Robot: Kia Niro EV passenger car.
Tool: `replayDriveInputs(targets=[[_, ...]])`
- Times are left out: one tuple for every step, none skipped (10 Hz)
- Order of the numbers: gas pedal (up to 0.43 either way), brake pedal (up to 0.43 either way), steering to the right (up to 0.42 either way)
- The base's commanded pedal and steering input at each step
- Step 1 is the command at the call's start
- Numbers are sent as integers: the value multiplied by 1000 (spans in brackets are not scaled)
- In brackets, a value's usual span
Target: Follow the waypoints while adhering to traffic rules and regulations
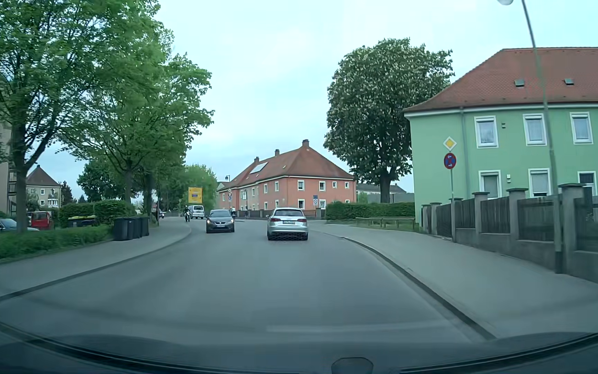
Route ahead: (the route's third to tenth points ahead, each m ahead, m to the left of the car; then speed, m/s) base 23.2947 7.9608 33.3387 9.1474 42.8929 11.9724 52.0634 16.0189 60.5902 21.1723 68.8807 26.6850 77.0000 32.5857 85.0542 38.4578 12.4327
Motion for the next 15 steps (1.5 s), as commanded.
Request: replayDriveInputs(targets=[[118, 0, -9], [118, 0, -12], [118, 0, -18], [118, 0, -25], [118, 0, -29], [118, 0, -36], [110, 0, -39], [98, 0, -42], [98, 0, -44], [87, 0, -44], [79, 0, -45], [79, 0, -46], [79, 0, -48], [79, 0, -50], [79, 0, -52]])
